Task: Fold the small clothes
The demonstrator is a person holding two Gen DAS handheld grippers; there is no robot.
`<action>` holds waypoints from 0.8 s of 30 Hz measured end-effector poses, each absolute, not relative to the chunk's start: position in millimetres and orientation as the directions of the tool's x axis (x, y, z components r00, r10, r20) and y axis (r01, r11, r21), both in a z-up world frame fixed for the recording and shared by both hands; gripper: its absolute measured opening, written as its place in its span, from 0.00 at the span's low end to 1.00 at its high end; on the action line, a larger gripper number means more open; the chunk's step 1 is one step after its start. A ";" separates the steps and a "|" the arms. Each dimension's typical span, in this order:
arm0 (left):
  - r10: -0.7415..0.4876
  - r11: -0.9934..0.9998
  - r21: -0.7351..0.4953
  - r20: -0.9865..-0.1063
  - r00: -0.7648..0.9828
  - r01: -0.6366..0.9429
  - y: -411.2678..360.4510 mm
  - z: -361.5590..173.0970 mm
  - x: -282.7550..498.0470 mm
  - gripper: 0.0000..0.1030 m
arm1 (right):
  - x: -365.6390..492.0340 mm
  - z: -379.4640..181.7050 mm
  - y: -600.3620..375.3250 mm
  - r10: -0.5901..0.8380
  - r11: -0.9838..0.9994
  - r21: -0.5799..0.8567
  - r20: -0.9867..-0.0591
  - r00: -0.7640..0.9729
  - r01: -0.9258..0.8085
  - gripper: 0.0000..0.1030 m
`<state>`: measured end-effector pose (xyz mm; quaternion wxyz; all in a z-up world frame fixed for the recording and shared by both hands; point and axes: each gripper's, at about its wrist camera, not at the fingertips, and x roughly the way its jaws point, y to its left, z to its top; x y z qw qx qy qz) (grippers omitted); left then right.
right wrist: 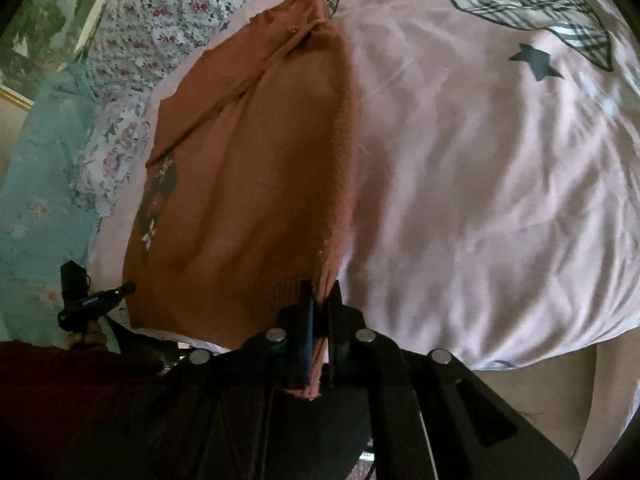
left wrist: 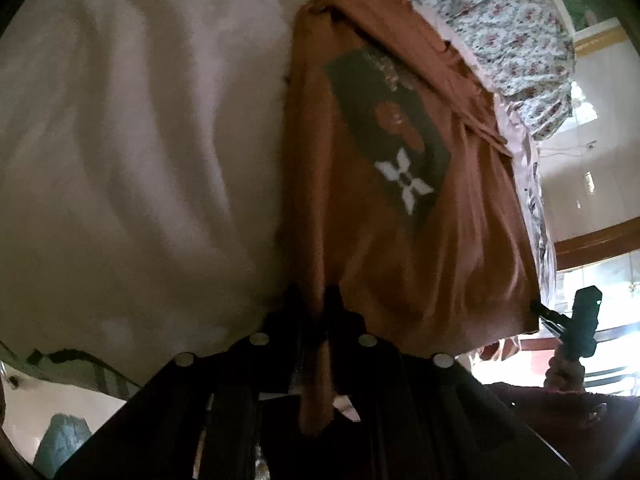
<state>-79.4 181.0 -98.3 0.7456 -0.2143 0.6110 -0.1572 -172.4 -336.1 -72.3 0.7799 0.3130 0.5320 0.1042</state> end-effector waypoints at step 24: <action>-0.611 0.782 -0.612 -0.718 0.335 0.116 169.9 -29.6 -55.0 0.04 | -140.6 -34.9 -332.1 0.602 0.657 0.746 -0.606 0.520 0.109 0.06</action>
